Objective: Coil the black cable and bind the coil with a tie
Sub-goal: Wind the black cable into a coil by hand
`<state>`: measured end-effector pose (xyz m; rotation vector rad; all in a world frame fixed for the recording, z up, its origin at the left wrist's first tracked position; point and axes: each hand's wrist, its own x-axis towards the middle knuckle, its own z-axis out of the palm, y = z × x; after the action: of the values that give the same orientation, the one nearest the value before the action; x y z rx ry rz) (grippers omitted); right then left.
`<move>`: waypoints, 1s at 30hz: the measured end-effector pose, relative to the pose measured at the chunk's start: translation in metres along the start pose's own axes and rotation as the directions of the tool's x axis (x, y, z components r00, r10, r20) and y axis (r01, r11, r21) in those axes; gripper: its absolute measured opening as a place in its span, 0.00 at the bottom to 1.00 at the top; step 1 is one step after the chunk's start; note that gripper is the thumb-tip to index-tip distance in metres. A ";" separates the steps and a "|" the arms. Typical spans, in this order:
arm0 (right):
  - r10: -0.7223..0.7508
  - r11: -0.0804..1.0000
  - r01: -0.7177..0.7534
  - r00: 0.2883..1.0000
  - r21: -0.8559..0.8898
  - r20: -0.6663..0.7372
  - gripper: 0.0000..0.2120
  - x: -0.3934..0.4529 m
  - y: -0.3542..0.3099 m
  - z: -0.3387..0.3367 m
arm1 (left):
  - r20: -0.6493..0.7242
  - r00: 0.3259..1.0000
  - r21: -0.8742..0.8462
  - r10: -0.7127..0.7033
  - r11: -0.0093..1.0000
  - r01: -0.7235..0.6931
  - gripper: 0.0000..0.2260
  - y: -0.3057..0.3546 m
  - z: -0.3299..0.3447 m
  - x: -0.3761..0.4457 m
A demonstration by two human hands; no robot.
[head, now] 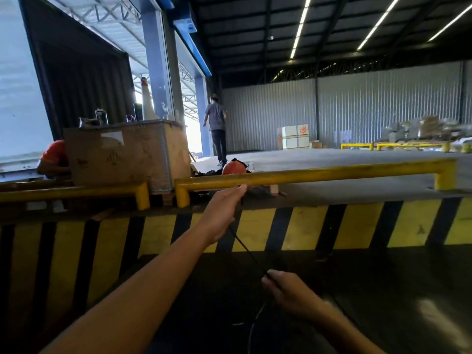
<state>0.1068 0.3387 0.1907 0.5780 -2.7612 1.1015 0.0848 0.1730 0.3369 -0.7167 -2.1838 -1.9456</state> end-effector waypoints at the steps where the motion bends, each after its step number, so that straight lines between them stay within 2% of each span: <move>1: -0.026 0.999 0.025 0.999 -0.044 -0.024 0.09 0.000 0.000 -0.016 | -0.008 1.000 0.078 0.014 0.997 -0.014 0.11 -0.005 -0.006 0.001; 3: -0.066 0.991 0.063 0.997 -0.120 -0.027 0.07 0.000 -0.003 -0.049 | 0.004 1.000 0.248 0.024 0.969 -0.025 0.14 -0.014 -0.016 0.003; 6: -0.120 0.982 0.118 0.993 -0.145 -0.009 0.10 0.001 -0.013 -0.097 | 0.080 0.994 0.376 -0.078 0.926 0.043 0.16 -0.020 -0.025 -0.001; 9: -0.201 0.964 0.170 0.969 -0.203 -0.144 0.10 0.006 -0.028 -0.136 | 0.209 0.944 0.480 -0.254 0.868 0.127 0.17 -0.023 -0.026 -0.006; 11: -0.270 0.949 0.210 0.926 -0.235 -0.262 0.08 0.011 -0.039 -0.152 | 0.284 0.875 0.495 -0.393 0.841 0.217 0.16 -0.022 -0.022 -0.009; 14: -0.313 0.947 0.250 0.854 -0.199 -0.416 0.08 0.022 -0.052 -0.157 | 0.523 0.684 0.366 -0.509 0.858 0.359 0.13 -0.019 -0.008 -0.014; 16: -0.277 0.961 0.226 0.816 -0.161 -0.508 0.08 0.030 -0.054 -0.149 | 0.680 0.575 0.236 -0.456 0.878 0.417 0.14 -0.019 0.003 -0.016; 18: -0.225 0.974 0.182 0.801 -0.132 -0.555 0.07 0.035 -0.053 -0.136 | 0.775 0.512 0.126 -0.371 0.884 0.449 0.16 -0.020 0.013 -0.019; 20: -0.209 0.978 0.186 0.844 -0.096 -0.493 0.07 0.034 -0.051 -0.117 | 0.833 0.483 0.007 -0.269 0.878 0.478 0.18 -0.017 0.022 -0.023; 22: -0.273 0.962 0.247 0.906 -0.119 -0.323 0.08 0.025 -0.048 -0.096 | 0.852 0.514 -0.198 -0.098 0.849 0.490 0.20 -0.010 0.025 -0.025; 24: -0.306 0.950 0.292 0.942 -0.111 -0.138 0.07 0.013 -0.040 -0.070 | 0.782 0.618 -0.433 0.076 0.780 0.452 0.20 0.002 0.022 -0.021; 25: -0.253 0.965 0.249 0.966 -0.075 -0.049 0.08 0.006 -0.036 -0.058 | 0.722 0.681 -0.514 0.121 0.753 0.412 0.20 0.009 0.019 -0.018; 27: -0.186 0.980 0.192 0.976 -0.044 0.114 0.12 -0.005 -0.029 -0.042 | 0.598 0.793 -0.572 0.117 0.756 0.320 0.21 0.018 0.011 -0.011; 30: -0.183 0.966 0.224 0.947 -0.133 0.262 0.10 -0.011 -0.026 -0.048 | 0.424 0.906 -0.435 -0.002 0.877 0.205 0.18 0.012 -0.002 -0.002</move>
<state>0.1256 0.3575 0.2393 1.0156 -2.8742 0.7999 0.0917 0.1715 0.3468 -1.2001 -1.9817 -2.6370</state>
